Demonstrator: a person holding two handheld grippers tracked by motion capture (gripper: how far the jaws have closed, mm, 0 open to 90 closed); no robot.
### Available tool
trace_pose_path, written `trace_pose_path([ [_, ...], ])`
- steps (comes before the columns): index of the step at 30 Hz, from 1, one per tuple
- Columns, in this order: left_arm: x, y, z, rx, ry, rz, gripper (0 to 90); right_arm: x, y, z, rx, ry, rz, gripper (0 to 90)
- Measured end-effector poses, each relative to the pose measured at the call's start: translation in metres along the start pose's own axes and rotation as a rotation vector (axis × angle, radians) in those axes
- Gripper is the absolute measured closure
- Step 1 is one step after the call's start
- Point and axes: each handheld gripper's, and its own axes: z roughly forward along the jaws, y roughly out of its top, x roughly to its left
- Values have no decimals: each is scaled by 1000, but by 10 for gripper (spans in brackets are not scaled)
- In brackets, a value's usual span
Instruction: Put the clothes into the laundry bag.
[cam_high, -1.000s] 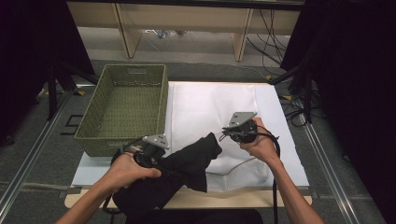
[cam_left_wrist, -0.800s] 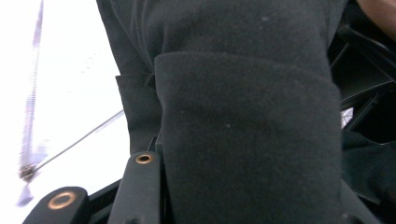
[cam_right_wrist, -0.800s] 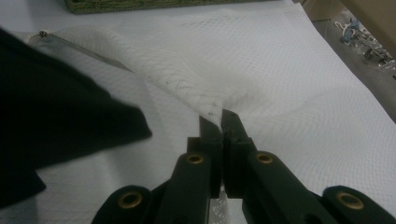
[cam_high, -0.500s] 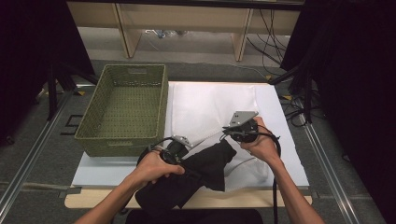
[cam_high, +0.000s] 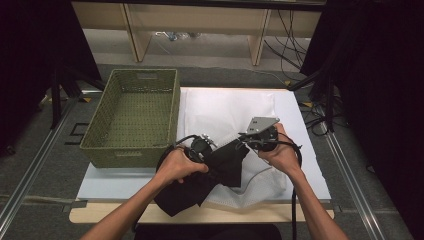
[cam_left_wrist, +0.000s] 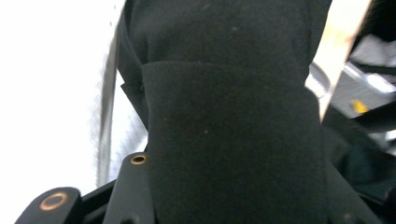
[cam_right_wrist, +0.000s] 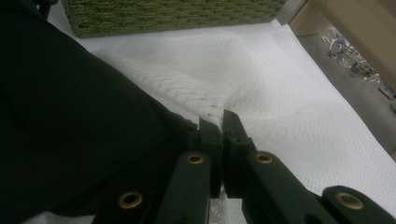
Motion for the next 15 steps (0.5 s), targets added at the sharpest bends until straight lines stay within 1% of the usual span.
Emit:
trace_pose_path([
  [1, 1, 2, 1, -5, -4, -6, 585, 0, 0, 1, 0, 8, -15, 900],
  [2, 3, 4, 2, -5, -13, -12, 585, 1, 0, 1, 5, 4, -1, 900],
  [3, 5, 6, 3, -11, -14, -21, 585, 1, 0, 2, 7, 2, -2, 900],
  [4, 7, 8, 2, -4, -13, -31, 586, 1, 0, 2, 9, 1, -3, 900],
  [6, 8, 12, -1, -10, 0, -35, 585, 0, -1, 1, 7, -3, 0, 900],
  [7, 10, 15, -1, -3, -7, -49, 576, -1, -1, 0, 0, -6, 2, 900],
  [8, 10, 15, -1, -3, -7, -49, 567, -1, -1, 0, 0, -6, 2, 900],
  [9, 13, 16, 1, 5, -2, -57, 567, -1, 0, -1, -1, -4, 7, 900],
  [10, 15, 17, 6, -6, 5, -66, 562, -1, 0, -1, -1, -8, 5, 900],
  [11, 16, 17, 10, -6, 8, -71, 551, -1, 0, -1, 2, -6, 6, 900],
  [12, 15, 17, 16, -15, 11, -79, 534, -1, 0, -1, 4, -8, 1, 900],
  [13, 14, 17, 21, -19, 9, -65, 501, 1, -1, 1, 13, -7, -2, 900],
  [14, 14, 17, 21, -19, 9, -65, 497, 1, -1, 1, 13, -7, -2, 900],
  [15, 11, 17, 22, -15, 19, -49, 497, 1, -1, 1, 16, -5, -5, 900],
])
